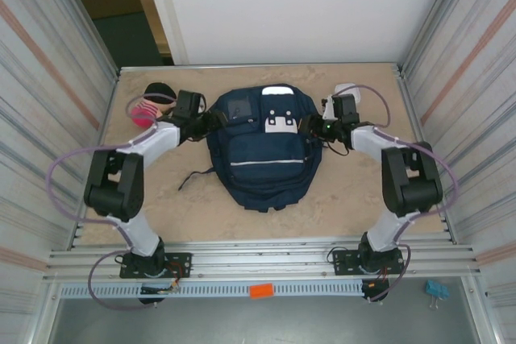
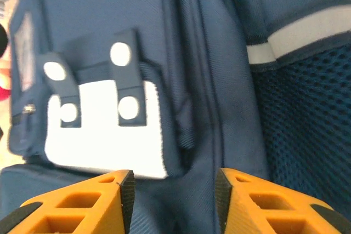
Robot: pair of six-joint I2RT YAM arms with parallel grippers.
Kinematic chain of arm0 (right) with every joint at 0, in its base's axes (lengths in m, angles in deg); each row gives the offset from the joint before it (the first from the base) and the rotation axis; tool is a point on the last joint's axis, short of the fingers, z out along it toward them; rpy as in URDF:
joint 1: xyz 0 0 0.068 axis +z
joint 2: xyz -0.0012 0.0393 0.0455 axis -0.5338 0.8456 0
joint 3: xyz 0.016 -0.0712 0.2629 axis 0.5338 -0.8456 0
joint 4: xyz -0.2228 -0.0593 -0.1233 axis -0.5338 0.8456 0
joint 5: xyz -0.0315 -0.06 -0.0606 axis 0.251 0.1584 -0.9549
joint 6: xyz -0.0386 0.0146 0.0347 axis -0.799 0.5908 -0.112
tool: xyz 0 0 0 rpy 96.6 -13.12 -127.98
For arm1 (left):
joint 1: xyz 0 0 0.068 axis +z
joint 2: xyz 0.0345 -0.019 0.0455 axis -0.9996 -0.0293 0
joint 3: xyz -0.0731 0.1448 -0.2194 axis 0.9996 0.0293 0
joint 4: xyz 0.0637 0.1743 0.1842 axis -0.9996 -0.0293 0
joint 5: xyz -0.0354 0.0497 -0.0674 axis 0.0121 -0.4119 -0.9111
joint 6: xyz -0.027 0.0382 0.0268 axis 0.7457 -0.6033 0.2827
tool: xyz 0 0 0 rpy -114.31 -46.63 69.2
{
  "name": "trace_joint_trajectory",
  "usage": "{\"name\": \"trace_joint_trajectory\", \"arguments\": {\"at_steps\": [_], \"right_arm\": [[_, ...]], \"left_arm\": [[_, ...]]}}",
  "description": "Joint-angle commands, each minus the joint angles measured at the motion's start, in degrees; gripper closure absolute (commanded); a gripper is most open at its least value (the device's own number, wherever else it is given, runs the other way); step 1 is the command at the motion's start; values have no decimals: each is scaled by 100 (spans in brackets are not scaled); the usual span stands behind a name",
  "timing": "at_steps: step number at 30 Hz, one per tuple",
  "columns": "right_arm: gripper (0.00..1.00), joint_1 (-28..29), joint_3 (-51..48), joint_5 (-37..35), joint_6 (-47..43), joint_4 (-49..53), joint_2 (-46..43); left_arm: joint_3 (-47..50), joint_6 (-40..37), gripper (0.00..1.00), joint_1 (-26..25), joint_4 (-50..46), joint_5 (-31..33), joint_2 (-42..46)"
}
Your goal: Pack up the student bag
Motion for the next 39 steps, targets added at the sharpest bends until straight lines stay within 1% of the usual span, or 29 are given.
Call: {"name": "trace_joint_trajectory", "arguments": {"at_steps": [1, 2, 4, 5, 6, 9, 11, 13, 16, 18, 21, 25, 28, 31, 34, 36, 38, 39], "right_arm": [[54, -28, 406, -422, -487, 842, -1151], [52, -36, 489, -610, -615, 1083, -1538], [41, -43, 620, -891, -844, 1449, -2074], [15, -61, 688, -1062, -986, 1635, -2413], [1, -78, 739, -1222, -1135, 1815, -2709], [1, -149, 733, -1748, -1556, 2127, -3534], [1, -176, 563, -2141, -1805, 2164, -4102], [1, -201, 248, -2490, -2012, 2049, -4606], [1, -246, -523, -3186, -2157, 1592, -5268], [1, -365, -997, -3241, -2378, 1350, -5544], [1, -603, -1731, -3030, -2693, 955, -5772], [1, -1041, -2954, -2479, -2797, -85, -5844], [1, -1422, -3773, -2318, -2369, -974, -5717], [1, -1716, -4341, -2198, -2010, -1697, -5396], [1, -1793, -4657, -2186, -2026, -2265, -4931], [1, -1795, -4784, -2126, -2106, -2675, -4577], [1, -1795, -4711, -1958, -2253, -2891, -4267], [1, -1795, -4714, -1903, -2307, -3175, -4099]], "left_arm": [[-219, -804, 23, 38, -299, 710, 1029], [-218, -1061, 19, 34, -377, 883, 1327], [-149, -1614, 13, 43, -425, 1231, 1855], [-50, -1909, 12, 39, -376, 1426, 2127], [97, -2171, 11, 43, -278, 1588, 2433], [660, -2977, 8, 50, 203, 2073, 3223], [1125, -3386, 5, 48, 581, 2440, 3656], [1619, -3808, 1, 46, 1079, 2722, 3993], [2377, -4280, 1, 63, 1674, 2970, 4337], [2819, -4485, 1, 87, 1993, 3030, 4431], [3525, -4801, 1, 90, 2589, 2929, 4530], [4479, -4997, 1, 94, 3542, 2883, 4677], [4963, -5061, 1, 117, 4048, 2914, 4650], [5211, -4963, 1, 213, 4373, 2885, 4489], [5438, -4810, 1, 447, 5082, 2735, 4016], [5537, -4710, 1, 596, 5730, 2539, 3517], [5576, -4771, 1, 639, 6546, 2371, 2833], [5579, -4812, 1, 639, 6906, 2310, 2502]]}}
